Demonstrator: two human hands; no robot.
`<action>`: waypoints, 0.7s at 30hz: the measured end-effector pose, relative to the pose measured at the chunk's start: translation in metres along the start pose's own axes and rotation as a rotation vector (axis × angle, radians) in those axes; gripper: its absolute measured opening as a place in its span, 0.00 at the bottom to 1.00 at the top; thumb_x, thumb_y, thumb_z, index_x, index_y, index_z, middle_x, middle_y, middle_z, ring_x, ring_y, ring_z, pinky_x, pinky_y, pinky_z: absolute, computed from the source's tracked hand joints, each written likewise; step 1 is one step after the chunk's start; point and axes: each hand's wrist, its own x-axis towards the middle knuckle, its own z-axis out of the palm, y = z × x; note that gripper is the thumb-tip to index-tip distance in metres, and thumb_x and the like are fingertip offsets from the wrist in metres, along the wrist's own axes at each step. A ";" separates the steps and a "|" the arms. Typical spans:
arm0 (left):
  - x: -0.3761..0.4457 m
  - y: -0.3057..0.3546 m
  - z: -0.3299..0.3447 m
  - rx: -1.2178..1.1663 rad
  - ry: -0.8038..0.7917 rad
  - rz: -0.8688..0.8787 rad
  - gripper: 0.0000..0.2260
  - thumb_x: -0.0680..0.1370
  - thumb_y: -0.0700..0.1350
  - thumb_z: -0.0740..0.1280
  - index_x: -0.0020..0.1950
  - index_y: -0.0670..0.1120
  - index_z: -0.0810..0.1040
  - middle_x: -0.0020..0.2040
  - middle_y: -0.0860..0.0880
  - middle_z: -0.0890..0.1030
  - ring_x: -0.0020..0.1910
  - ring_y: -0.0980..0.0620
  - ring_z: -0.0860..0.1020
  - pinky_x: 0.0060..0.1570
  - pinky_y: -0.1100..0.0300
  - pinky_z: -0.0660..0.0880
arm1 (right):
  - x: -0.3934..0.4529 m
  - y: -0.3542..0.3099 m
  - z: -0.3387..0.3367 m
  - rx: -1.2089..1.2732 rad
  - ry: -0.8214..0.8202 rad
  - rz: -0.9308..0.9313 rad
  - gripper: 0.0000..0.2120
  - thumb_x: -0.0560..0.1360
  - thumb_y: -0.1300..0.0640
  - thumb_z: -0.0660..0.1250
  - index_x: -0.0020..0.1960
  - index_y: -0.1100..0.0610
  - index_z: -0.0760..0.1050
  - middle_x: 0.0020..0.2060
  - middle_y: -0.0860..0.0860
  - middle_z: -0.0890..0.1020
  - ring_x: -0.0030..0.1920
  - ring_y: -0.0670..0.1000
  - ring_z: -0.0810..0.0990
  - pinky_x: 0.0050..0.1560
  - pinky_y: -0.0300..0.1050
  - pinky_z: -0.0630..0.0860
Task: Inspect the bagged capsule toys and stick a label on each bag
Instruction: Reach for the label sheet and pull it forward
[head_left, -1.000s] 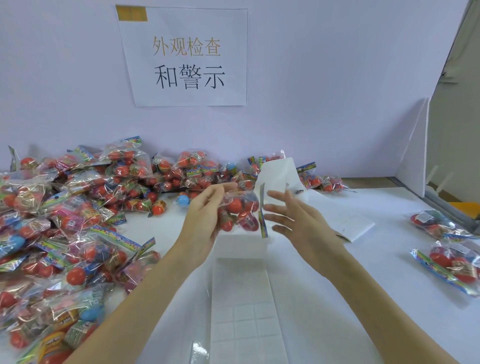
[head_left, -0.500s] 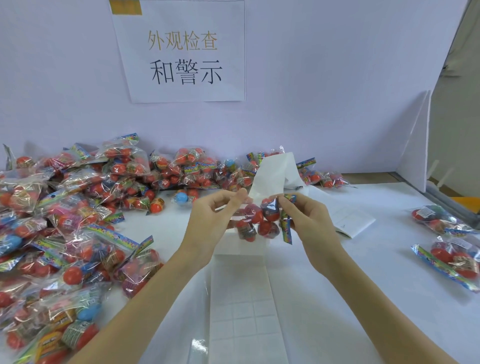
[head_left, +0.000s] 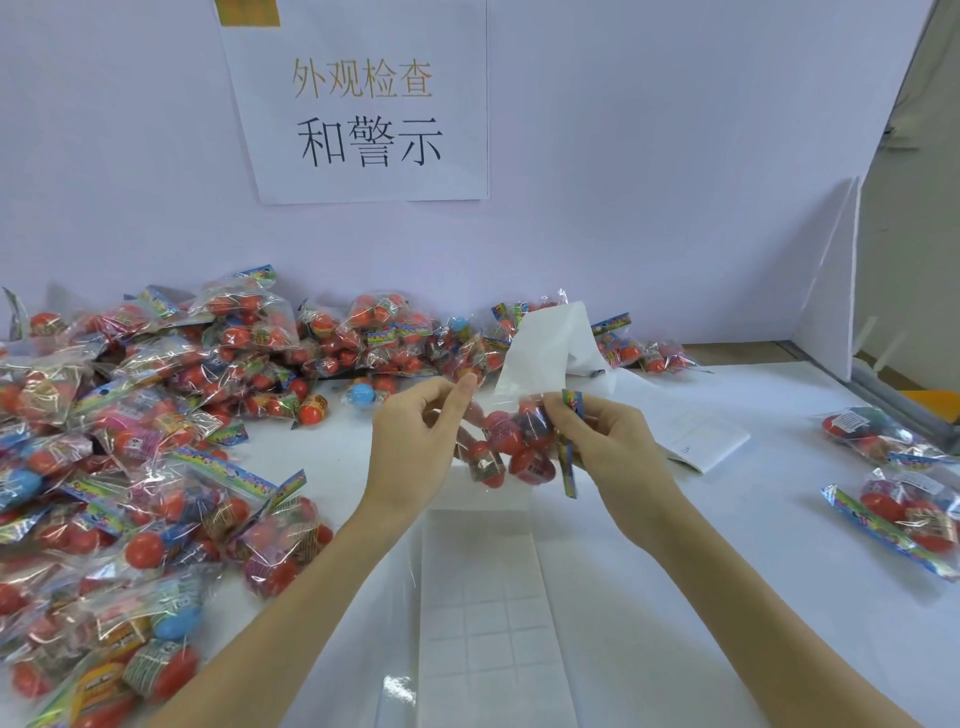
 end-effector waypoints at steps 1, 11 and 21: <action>0.000 0.000 0.000 0.029 -0.005 0.011 0.19 0.82 0.56 0.63 0.43 0.42 0.82 0.37 0.52 0.85 0.30 0.50 0.83 0.33 0.56 0.81 | 0.001 -0.001 0.000 0.012 0.021 0.018 0.10 0.82 0.51 0.68 0.52 0.53 0.87 0.45 0.52 0.89 0.44 0.48 0.86 0.45 0.37 0.80; 0.001 0.001 0.000 -0.191 -0.206 -0.157 0.12 0.78 0.53 0.72 0.53 0.45 0.83 0.44 0.51 0.86 0.39 0.51 0.84 0.46 0.55 0.83 | 0.003 -0.004 -0.005 0.125 0.078 0.036 0.12 0.84 0.50 0.65 0.55 0.52 0.87 0.47 0.51 0.89 0.44 0.47 0.86 0.44 0.37 0.80; 0.004 0.004 -0.008 -0.273 -0.049 -0.207 0.16 0.73 0.60 0.73 0.52 0.50 0.87 0.49 0.54 0.88 0.49 0.56 0.85 0.61 0.56 0.79 | 0.001 0.004 -0.001 -0.153 -0.048 0.073 0.12 0.87 0.62 0.59 0.56 0.61 0.81 0.41 0.56 0.88 0.41 0.54 0.88 0.41 0.42 0.82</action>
